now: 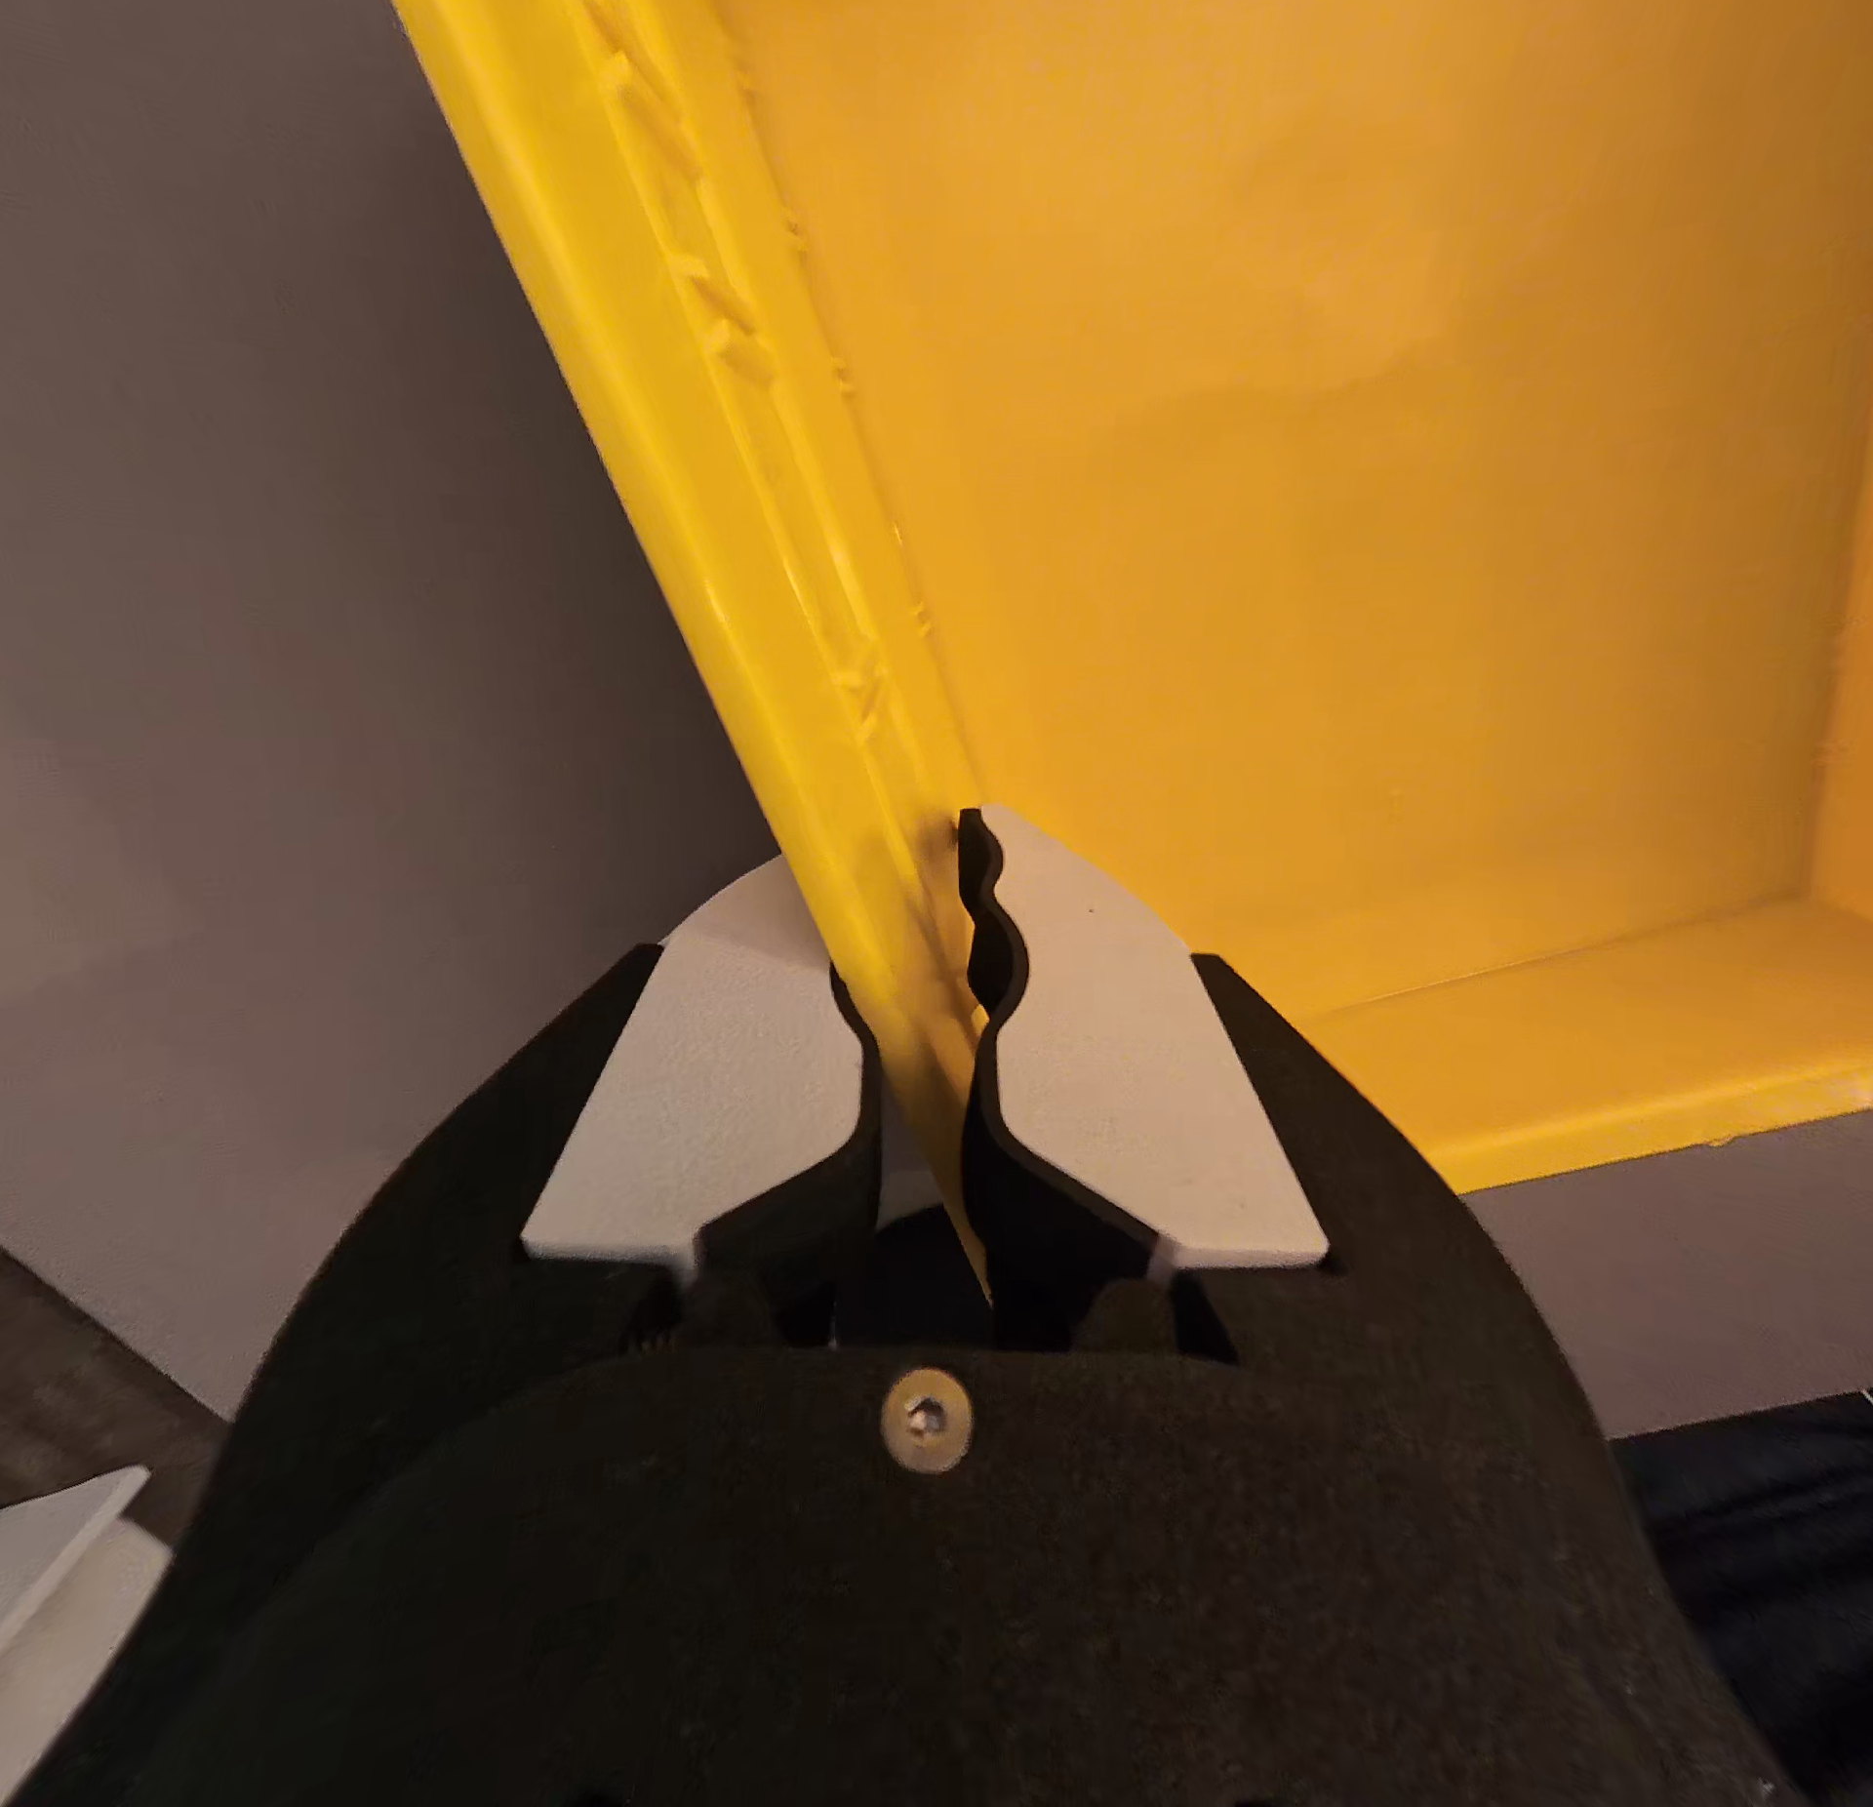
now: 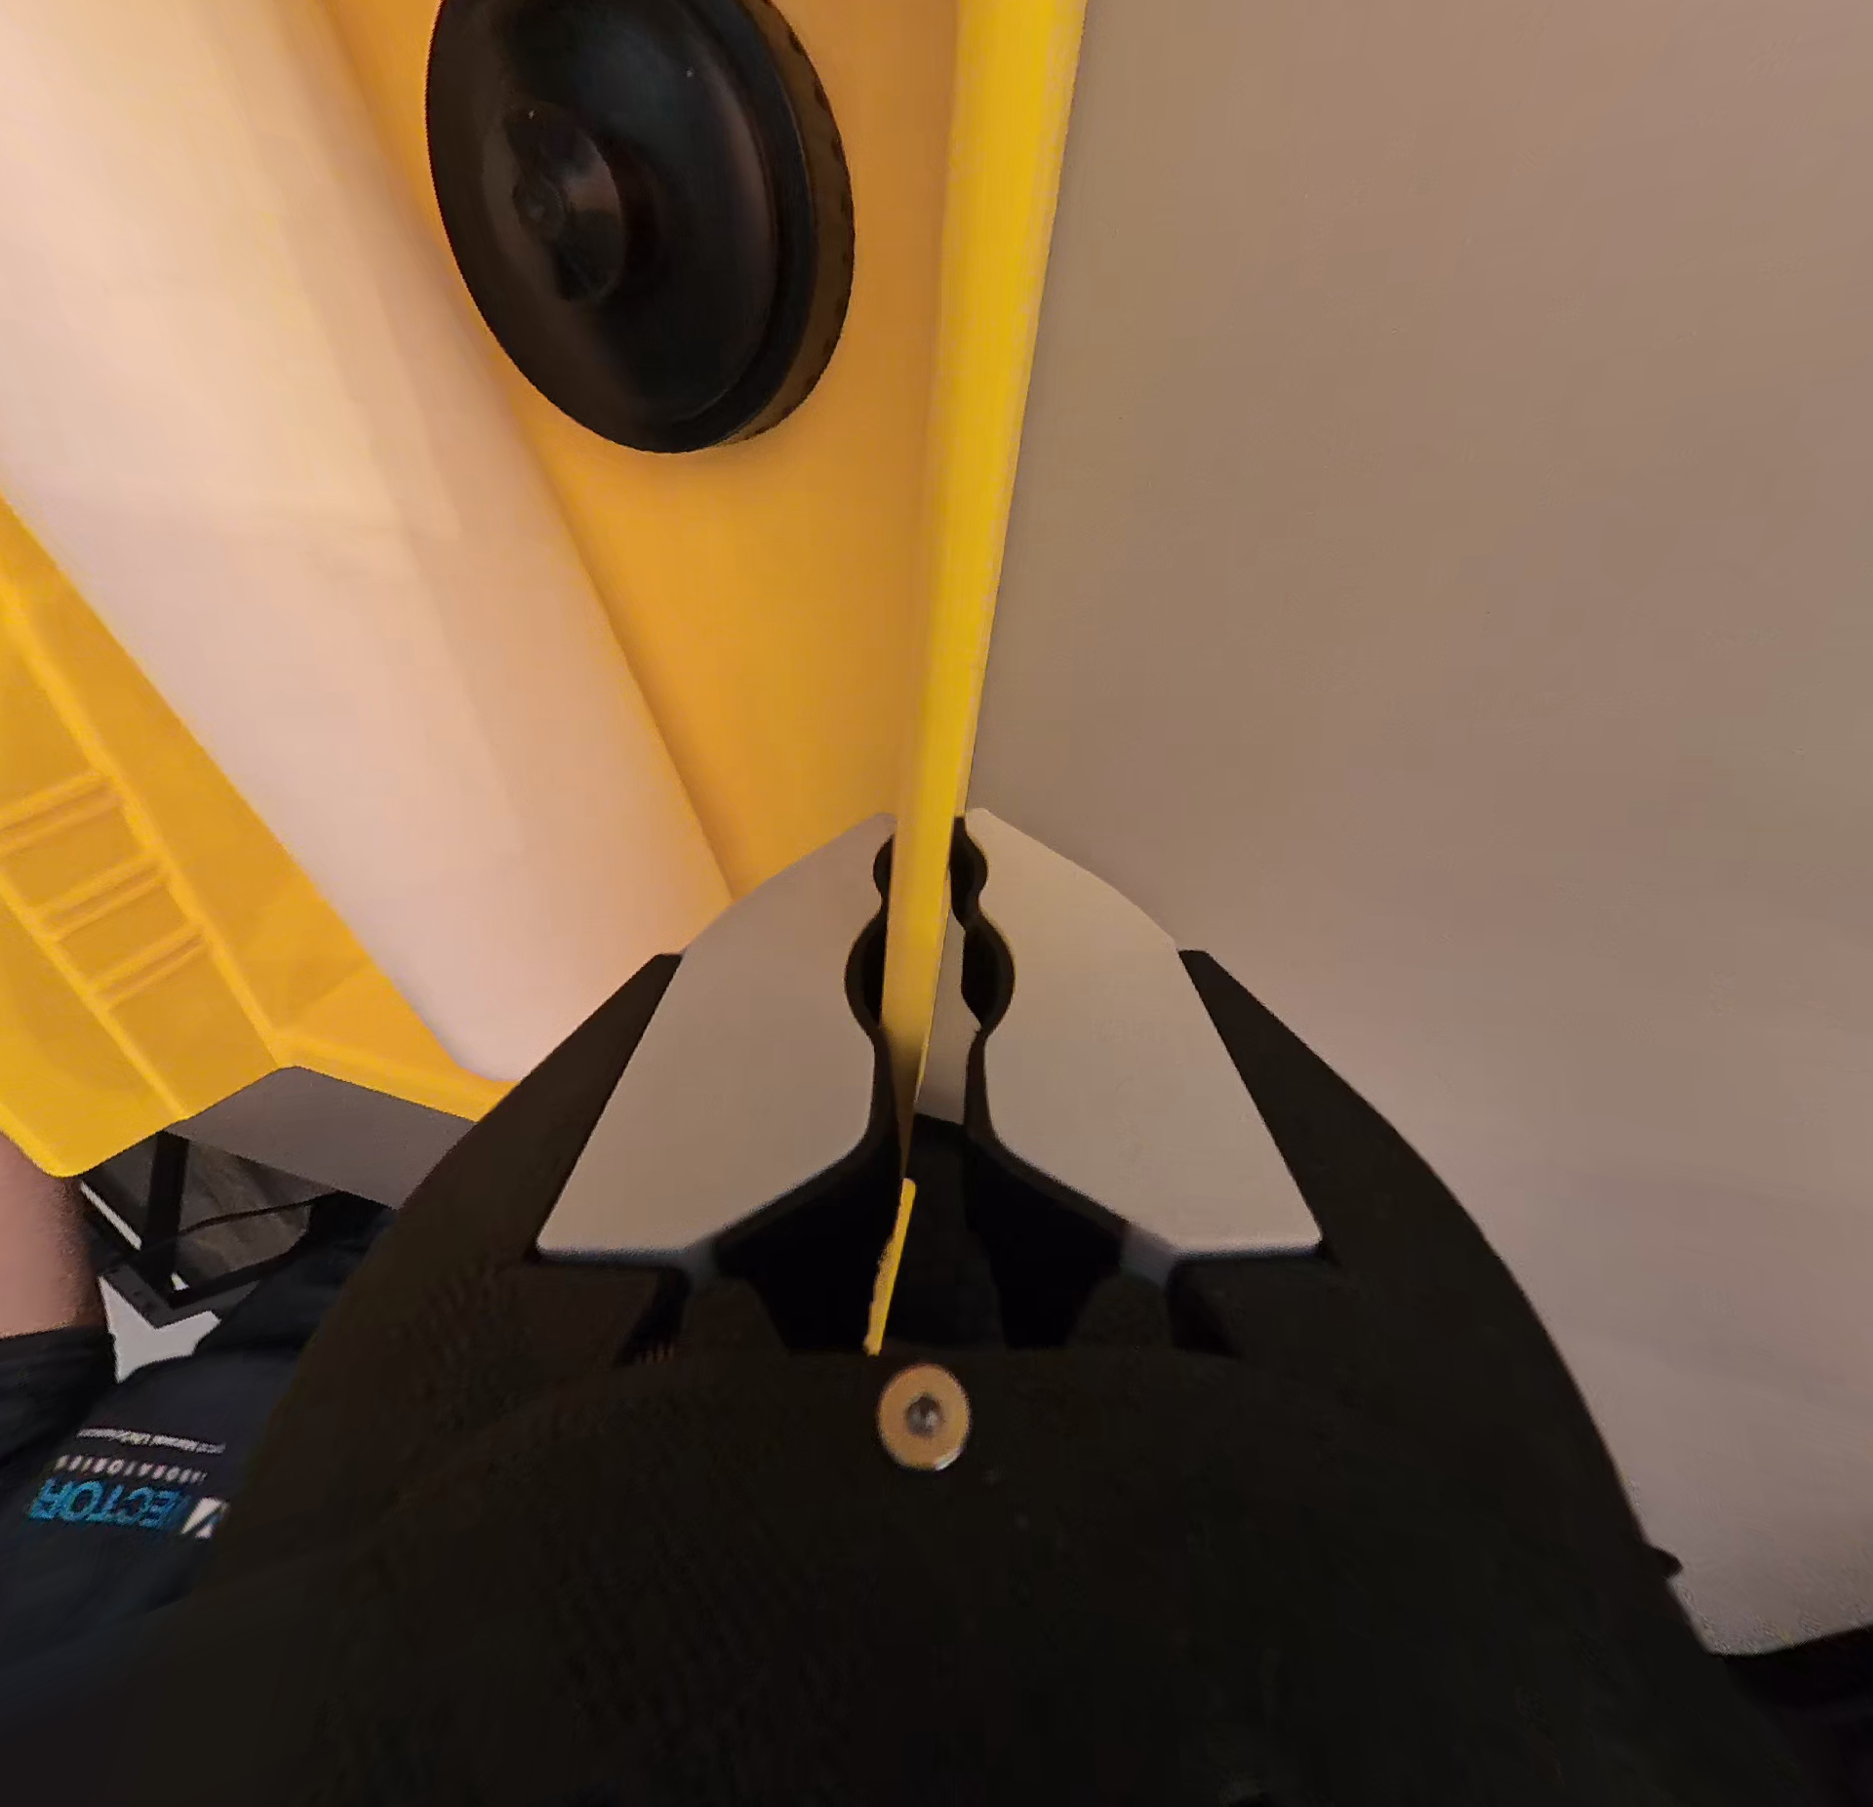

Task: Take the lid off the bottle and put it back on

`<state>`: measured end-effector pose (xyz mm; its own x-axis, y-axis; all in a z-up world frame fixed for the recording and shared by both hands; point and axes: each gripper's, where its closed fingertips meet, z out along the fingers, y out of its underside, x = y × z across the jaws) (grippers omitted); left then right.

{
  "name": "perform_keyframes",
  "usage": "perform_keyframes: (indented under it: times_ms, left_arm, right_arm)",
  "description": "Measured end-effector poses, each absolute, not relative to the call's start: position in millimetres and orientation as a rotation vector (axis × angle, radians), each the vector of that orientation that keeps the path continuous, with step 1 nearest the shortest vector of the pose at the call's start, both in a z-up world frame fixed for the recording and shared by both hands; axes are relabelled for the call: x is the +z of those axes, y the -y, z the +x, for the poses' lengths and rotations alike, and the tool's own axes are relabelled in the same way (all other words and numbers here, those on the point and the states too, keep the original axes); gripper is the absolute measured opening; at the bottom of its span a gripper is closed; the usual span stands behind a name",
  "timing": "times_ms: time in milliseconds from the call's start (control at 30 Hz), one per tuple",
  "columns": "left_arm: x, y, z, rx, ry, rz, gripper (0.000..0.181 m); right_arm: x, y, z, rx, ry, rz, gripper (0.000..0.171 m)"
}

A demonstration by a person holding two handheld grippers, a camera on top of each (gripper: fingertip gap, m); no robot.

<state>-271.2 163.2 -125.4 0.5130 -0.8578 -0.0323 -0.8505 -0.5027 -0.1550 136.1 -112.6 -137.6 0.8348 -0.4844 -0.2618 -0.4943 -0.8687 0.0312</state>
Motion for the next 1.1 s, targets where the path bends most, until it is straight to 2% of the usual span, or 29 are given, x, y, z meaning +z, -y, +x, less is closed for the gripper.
perform_keyframes:
  times_ms: [367, 533, 600, 700, 767, 833, 933, 1000, 1100]
  left_arm:
    - [-127.5, -120.0, -263.1, 0.051, -1.578, -2.621, 0.027]
    - [-120.8, -111.8, -265.3, -0.035, -1.596, -2.652, 0.028]
    - [-109.8, -114.9, -262.1, -0.083, -1.57, -2.611, 0.028]
    - [-88.6, -116.2, -257.8, -0.17, -1.551, -2.524, 0.028]
    - [-74.8, -115.2, -255.6, -0.225, -1.541, -2.468, 0.03]
    - [-63.4, -113.3, -253.5, -0.27, -1.534, -2.424, 0.03]
    - [-54.6, -109.9, -249.6, -0.317, -1.542, -2.379, 0.03]
    - [-55.1, -104.9, -247.2, -0.338, -1.56, -2.376, 0.03]
    - [-58.9, -93.7, -245.4, -0.33, -1.627, -2.376, 0.03]
  right_arm:
    - [-137.8, 93.3, 115.4, 0.328, -0.642, -3.015, 0.008]
    - [-120.3, 82.7, 126.7, 0.208, -0.601, -2.925, 0.024]
    - [-97.2, 79.8, 134.7, 0.088, -0.603, -2.835, 0.028]
    - [-33.1, 53.4, 120.7, -0.058, -0.43, -2.547, 0.029]
    - [17.0, 22.1, 70.1, 0.014, -0.142, -2.273, 0.029]
    - [41.4, 4.6, -2.0, 0.215, 0.117, -2.047, 0.036]
    - [16.1, -18.6, -73.6, 0.538, 0.215, -2.152, 0.032]
    - [-9.0, -40.1, -86.5, 0.633, 0.205, -2.282, 0.013]
    - [-47.3, -67.3, -52.7, 0.441, 0.05, -2.527, 0.022]
